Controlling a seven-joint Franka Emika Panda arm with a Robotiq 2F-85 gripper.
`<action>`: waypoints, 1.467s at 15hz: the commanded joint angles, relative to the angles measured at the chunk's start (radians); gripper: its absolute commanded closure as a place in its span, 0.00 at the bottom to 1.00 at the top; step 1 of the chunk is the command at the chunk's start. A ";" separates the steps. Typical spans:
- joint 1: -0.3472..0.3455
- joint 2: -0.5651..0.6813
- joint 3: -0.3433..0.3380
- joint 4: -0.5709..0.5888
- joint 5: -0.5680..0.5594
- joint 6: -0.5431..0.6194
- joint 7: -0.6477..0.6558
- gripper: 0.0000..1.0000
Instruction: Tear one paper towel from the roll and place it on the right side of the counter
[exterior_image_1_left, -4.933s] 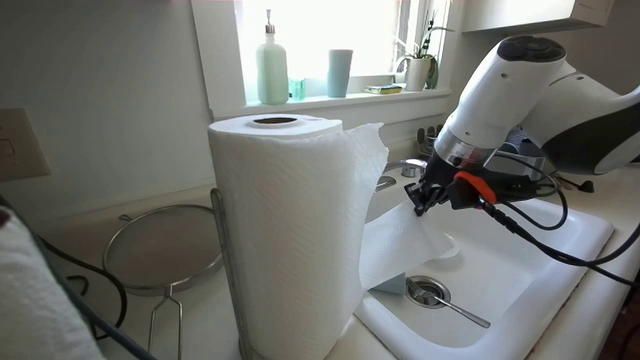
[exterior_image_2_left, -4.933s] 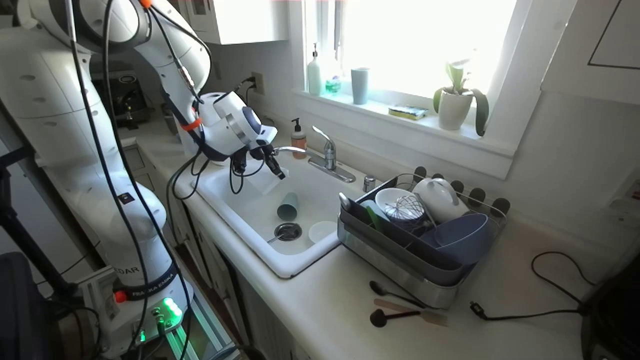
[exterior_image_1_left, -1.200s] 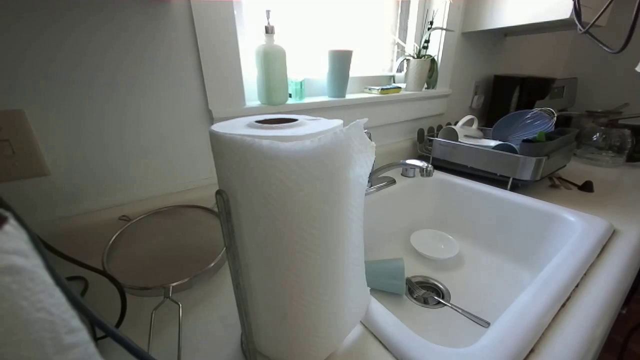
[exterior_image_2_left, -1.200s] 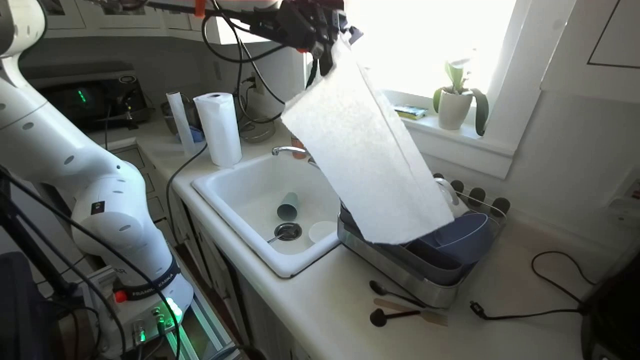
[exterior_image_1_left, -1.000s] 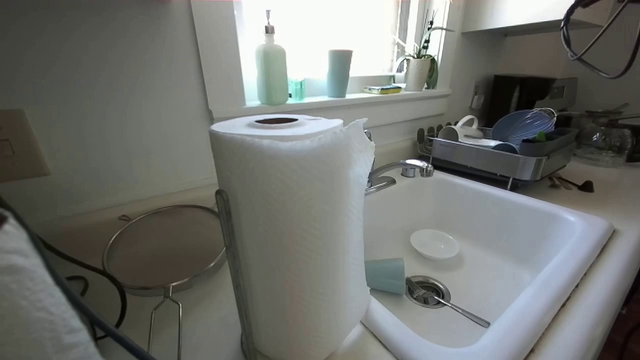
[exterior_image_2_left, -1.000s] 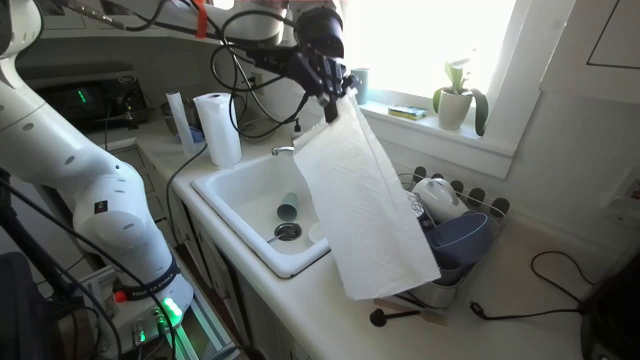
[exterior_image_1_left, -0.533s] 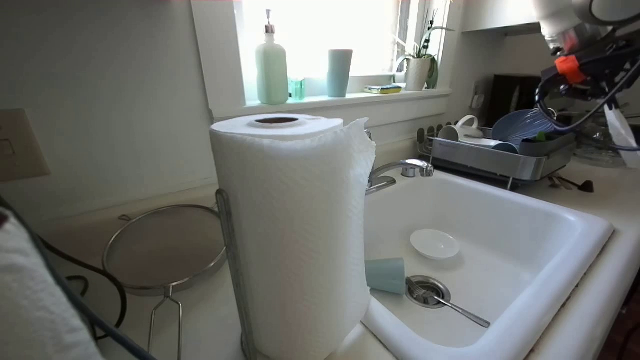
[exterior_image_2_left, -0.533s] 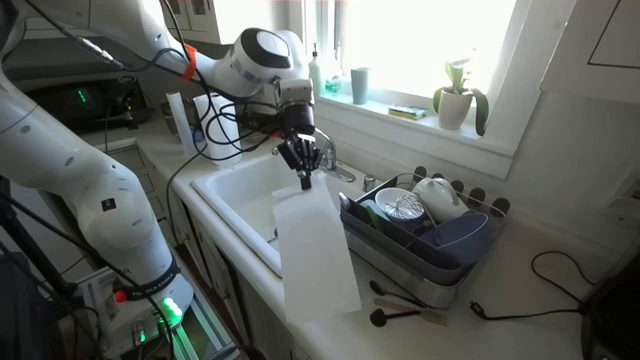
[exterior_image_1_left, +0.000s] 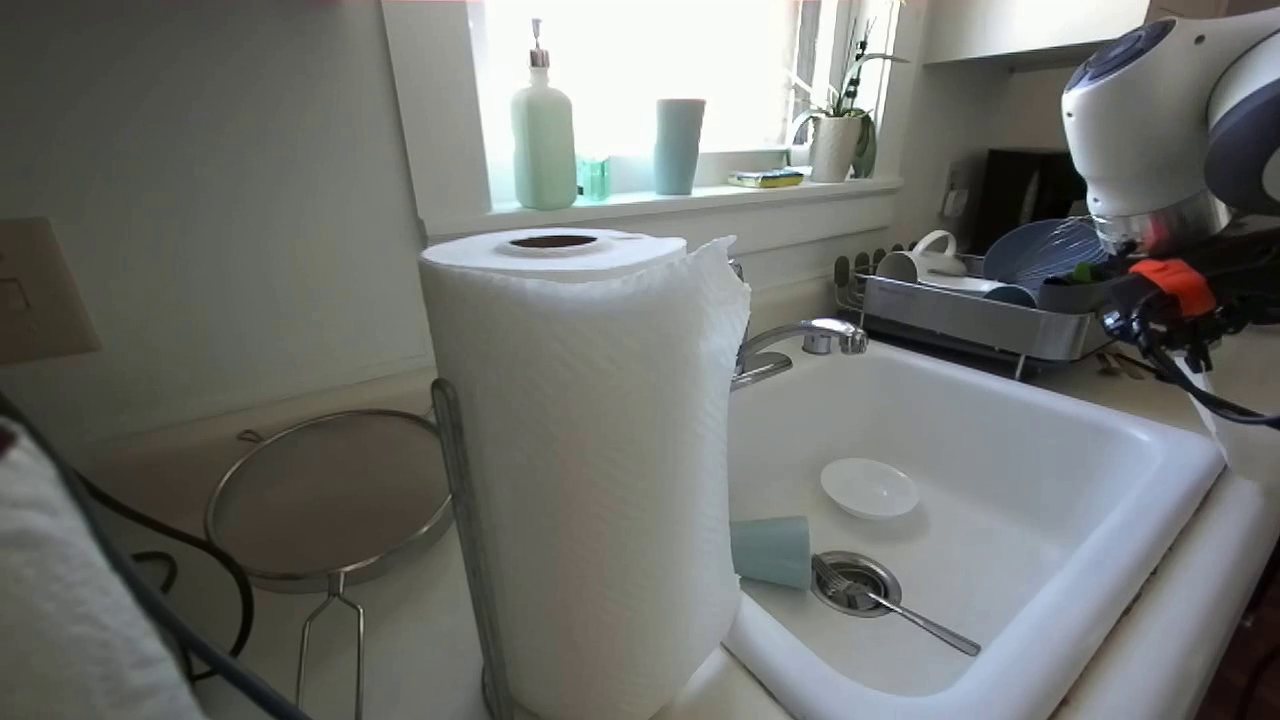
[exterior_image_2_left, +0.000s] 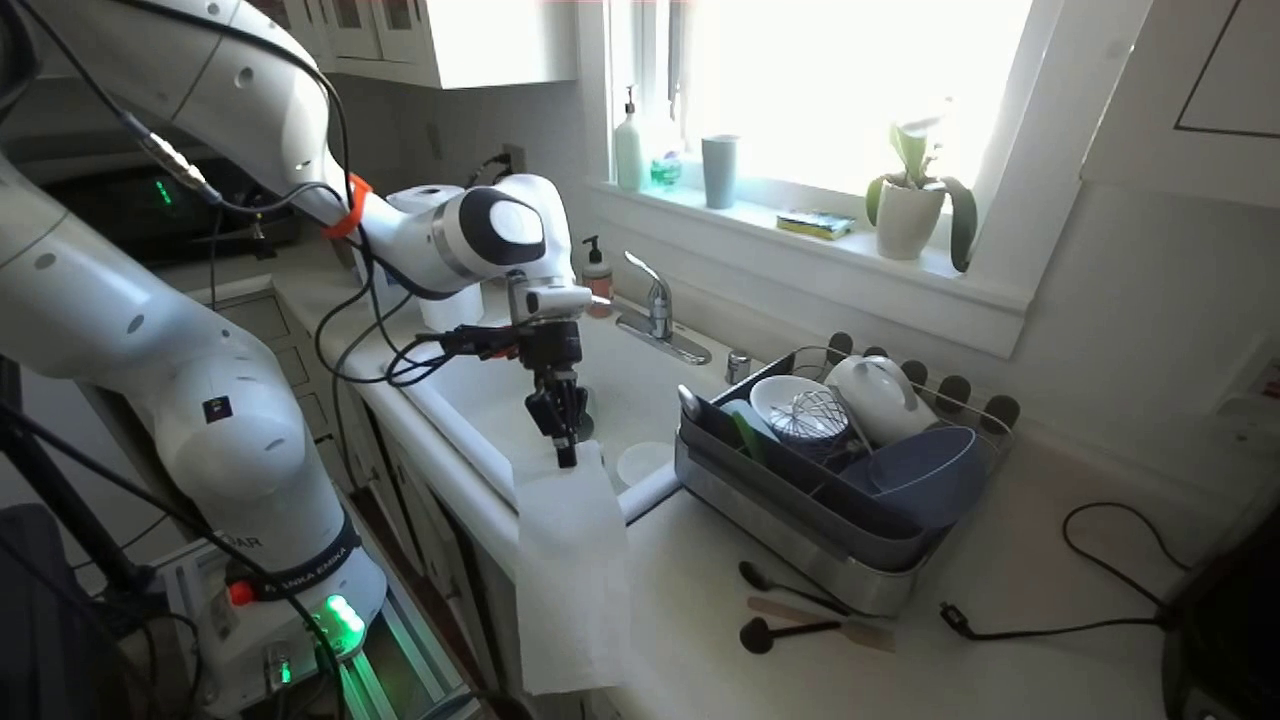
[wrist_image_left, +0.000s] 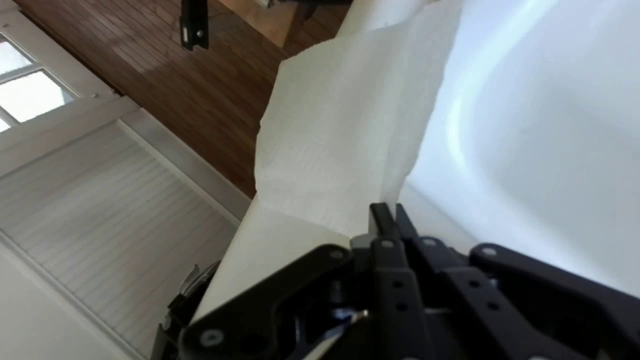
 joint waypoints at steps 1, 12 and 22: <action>-0.016 0.021 0.026 -0.012 -0.012 0.121 -0.083 1.00; -0.009 0.099 0.079 -0.011 -0.058 0.308 -0.397 1.00; -0.083 0.113 0.055 -0.010 -0.133 0.313 -0.614 1.00</action>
